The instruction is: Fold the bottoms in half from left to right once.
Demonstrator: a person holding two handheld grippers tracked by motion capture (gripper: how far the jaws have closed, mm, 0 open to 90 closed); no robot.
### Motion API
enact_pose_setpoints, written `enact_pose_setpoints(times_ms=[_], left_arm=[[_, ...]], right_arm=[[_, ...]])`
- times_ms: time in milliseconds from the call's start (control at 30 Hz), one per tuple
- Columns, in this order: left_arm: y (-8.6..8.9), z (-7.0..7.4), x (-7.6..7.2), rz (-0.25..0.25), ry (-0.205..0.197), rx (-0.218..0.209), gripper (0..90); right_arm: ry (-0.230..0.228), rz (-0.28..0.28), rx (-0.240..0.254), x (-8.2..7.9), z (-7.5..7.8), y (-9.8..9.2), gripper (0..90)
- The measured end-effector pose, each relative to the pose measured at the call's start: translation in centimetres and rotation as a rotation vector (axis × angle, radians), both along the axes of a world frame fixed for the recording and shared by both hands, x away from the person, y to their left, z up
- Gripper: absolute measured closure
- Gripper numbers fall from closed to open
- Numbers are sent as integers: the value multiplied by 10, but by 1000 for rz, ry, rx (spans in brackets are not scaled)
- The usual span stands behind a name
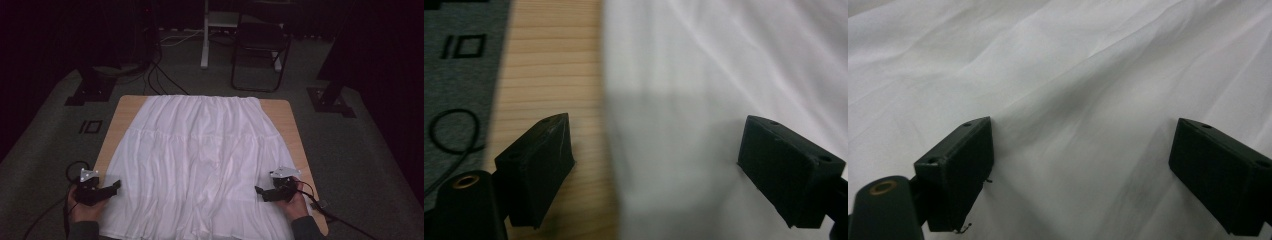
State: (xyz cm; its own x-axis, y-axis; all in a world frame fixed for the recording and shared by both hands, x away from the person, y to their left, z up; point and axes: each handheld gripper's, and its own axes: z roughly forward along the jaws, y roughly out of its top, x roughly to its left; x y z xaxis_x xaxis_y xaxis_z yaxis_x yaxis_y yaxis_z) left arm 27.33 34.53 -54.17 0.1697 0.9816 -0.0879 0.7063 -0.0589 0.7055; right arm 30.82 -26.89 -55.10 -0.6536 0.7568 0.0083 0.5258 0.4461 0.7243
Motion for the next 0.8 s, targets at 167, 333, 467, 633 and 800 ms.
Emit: enact_pose_setpoints(times_ms=[167,333,467,633,800], left_arm=[[-25,-1,-4,-55,13,96,143],[-24,4,-8,-78,7,90,331],[-17,5,-11,-91,-2,66,762],[-16,5,-10,-122,3,64,851],[-16,5,-10,-127,0,75,850]], right_arm=[[-8,8,6,-3,0,0,151],[-72,-21,-31,-13,11,-6,299],[-136,-230,-37,-28,36,-54,190],[-95,-325,-34,-36,31,-81,157],[-15,-326,-23,-45,10,-90,118]])
